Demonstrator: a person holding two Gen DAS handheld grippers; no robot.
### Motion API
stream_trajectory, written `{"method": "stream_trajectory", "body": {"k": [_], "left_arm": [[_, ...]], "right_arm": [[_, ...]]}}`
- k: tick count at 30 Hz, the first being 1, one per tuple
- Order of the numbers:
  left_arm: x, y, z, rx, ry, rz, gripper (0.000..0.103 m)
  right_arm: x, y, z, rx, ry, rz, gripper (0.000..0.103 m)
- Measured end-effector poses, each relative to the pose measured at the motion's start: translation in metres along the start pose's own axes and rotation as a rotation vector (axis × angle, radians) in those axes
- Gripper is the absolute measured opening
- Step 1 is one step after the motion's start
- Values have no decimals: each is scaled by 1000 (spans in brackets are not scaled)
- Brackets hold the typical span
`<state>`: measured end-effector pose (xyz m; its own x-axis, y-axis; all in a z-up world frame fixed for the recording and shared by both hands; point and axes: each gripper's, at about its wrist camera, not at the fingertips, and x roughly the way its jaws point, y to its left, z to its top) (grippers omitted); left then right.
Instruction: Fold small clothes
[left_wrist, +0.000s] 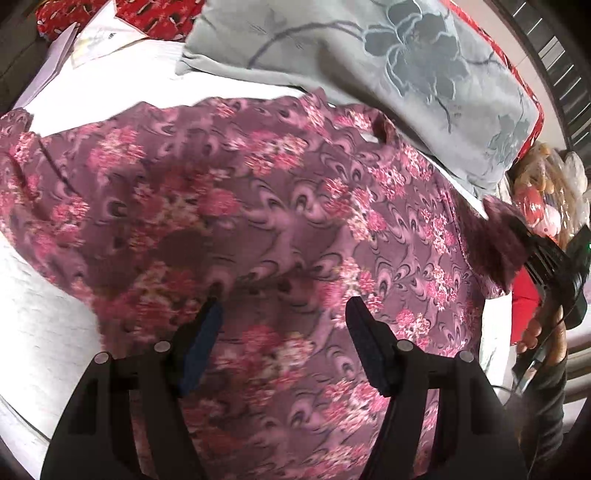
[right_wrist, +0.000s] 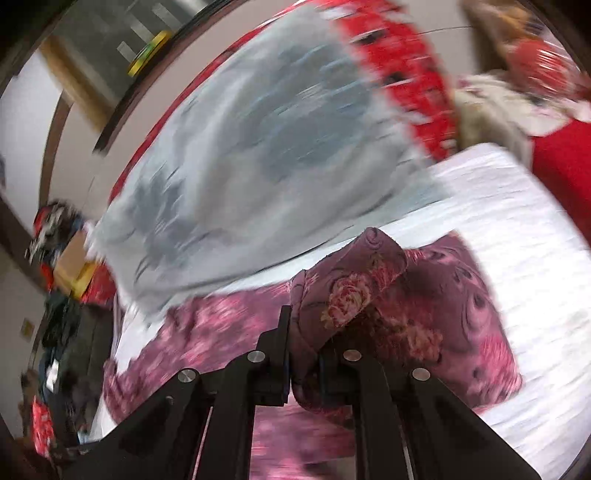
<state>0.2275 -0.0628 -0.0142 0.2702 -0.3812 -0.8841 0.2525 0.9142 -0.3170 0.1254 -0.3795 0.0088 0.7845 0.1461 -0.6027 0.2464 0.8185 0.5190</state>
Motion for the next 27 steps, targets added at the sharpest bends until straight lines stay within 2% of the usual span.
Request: {"method": "stream_trajectory", "body": {"k": [6,12,15,20,21,24,27], "left_arm": [[-17,30,-2,-25,-26,-40,68],[-31,56,-3,-51,-53,-60,68],[-34,65,-3,-68,-60,-71,68],[-31,74,-4,-120,-41,-128,68],[-30,73,-4,-127,-37,-141,68],[-20,65,-5,-133,-11,-179,69],[-1,48,-6,-124,45,-225,69]], "right_arm": [[50,105,-35,-142,101,66,10],[86,189,-80,-285,187,101,11],[103,216,-106,-316,226,101,19],[121,229,-152,-269,349,131,39],[117,227,-159,-267,359,141,40],[88,209,-168,-241,360,217,41],[59,175,-161,-190,318,186,45]]}}
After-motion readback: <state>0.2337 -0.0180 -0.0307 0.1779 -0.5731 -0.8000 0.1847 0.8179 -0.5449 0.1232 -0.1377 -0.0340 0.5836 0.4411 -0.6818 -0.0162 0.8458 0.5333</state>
